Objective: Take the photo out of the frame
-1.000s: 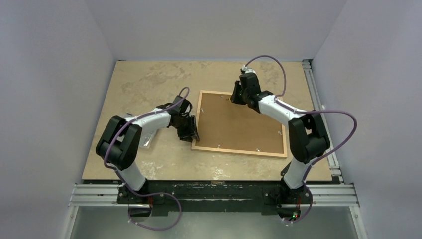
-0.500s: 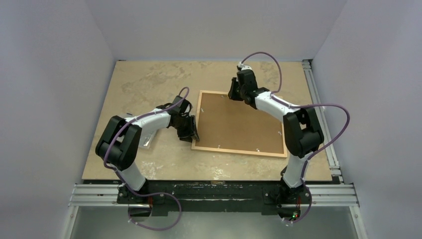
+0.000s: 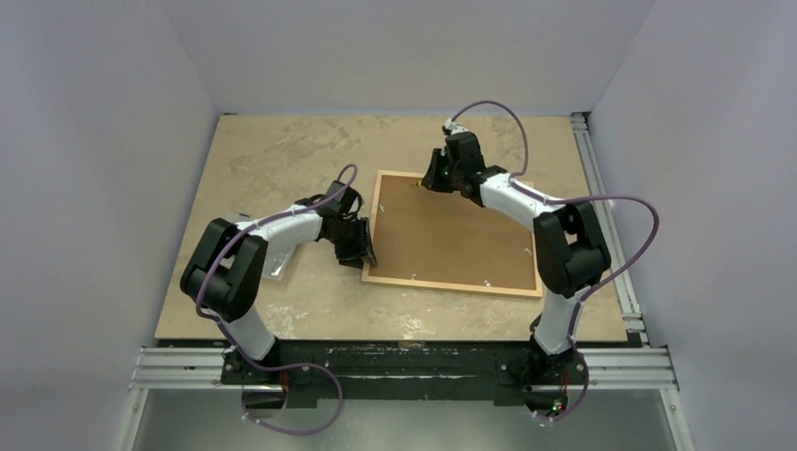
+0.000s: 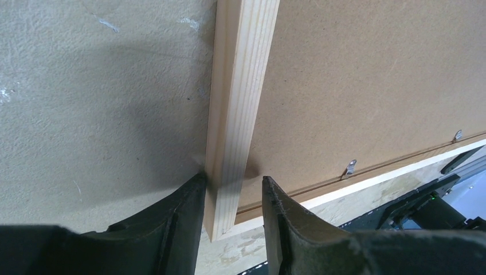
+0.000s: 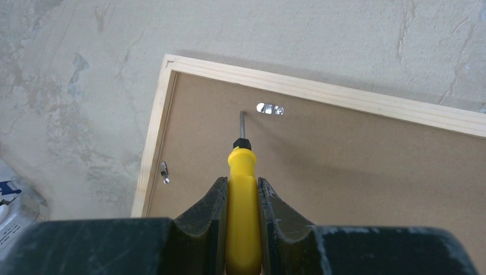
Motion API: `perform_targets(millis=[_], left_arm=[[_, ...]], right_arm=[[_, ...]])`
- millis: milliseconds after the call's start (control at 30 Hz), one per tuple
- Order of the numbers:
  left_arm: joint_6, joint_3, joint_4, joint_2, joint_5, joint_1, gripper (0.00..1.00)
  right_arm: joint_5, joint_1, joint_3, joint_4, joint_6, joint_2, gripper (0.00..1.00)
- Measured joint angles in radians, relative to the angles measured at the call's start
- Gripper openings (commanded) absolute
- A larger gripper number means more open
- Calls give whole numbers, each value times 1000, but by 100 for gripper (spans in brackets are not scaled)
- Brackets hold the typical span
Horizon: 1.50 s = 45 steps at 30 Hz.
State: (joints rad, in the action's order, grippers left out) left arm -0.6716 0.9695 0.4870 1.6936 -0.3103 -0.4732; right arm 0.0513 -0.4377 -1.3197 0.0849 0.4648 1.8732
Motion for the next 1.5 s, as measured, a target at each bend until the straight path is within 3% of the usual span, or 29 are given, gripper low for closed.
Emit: perform_targets(millis=[200,400,600,800,1067,1367,1500], left_arm=[[-26,-4,36,-56,15,0,56],[-155,-79,68,-265,1,0,59],[-455,-204,47,-351,-83,-43,61],[-867,-414,-95,-438,-69,-208,67],[-1181,-451,-268,-397,57,-257,67],[-1336,-401,-349,-257,127,-264,65],[-1352,-342,-336,-202,159,-264,48]], right_arm=[[-47,-8,14,89,-26,-103,0],[-123,-57,170,147,-55,-447,0],[-166,-185,448,205,-8,-696,0],[-175,-201,592,307,56,-876,0],[-221,-203,616,429,80,-1119,0],[-222,-203,669,490,97,-1152,0],[-217,-203,669,490,97,-1141,0]])
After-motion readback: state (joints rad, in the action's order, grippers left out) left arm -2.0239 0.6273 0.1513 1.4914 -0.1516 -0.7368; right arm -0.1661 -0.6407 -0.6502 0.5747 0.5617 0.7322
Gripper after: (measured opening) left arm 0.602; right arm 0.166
